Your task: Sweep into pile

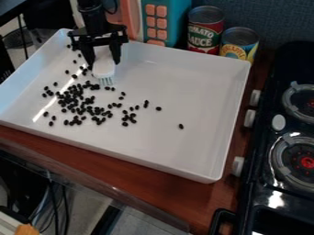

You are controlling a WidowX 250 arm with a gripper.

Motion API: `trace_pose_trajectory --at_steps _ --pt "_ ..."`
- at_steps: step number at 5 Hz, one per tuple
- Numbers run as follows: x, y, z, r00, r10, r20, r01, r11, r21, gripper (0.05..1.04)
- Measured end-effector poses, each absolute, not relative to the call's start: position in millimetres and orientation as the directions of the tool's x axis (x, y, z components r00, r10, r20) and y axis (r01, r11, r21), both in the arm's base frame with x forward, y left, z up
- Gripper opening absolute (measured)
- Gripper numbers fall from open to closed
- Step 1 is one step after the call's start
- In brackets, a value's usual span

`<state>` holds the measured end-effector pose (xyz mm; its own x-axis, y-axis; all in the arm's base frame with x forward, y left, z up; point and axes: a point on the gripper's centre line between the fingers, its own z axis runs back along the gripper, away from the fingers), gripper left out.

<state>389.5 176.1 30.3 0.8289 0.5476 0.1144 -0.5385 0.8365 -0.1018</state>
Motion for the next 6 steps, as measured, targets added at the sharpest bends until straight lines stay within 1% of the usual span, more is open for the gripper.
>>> trace_pose_trajectory --at_steps 1,2,3,4,5,6 --pt "384 177 31 0.765 0.635 0.109 -0.620 0.771 -0.142 0.732" --pt "379 178 31 0.733 0.666 0.139 -0.645 0.745 -0.166 0.732" --pt "370 184 32 0.655 0.745 0.130 -0.712 0.665 -0.225 0.732" --pt "357 187 34 0.578 0.802 0.150 -0.760 0.596 -0.261 0.732" --pt "348 187 33 0.538 0.827 0.162 -0.780 0.562 -0.276 0.732" --pt "344 191 32 0.502 0.852 0.148 -0.806 0.523 -0.276 0.732"
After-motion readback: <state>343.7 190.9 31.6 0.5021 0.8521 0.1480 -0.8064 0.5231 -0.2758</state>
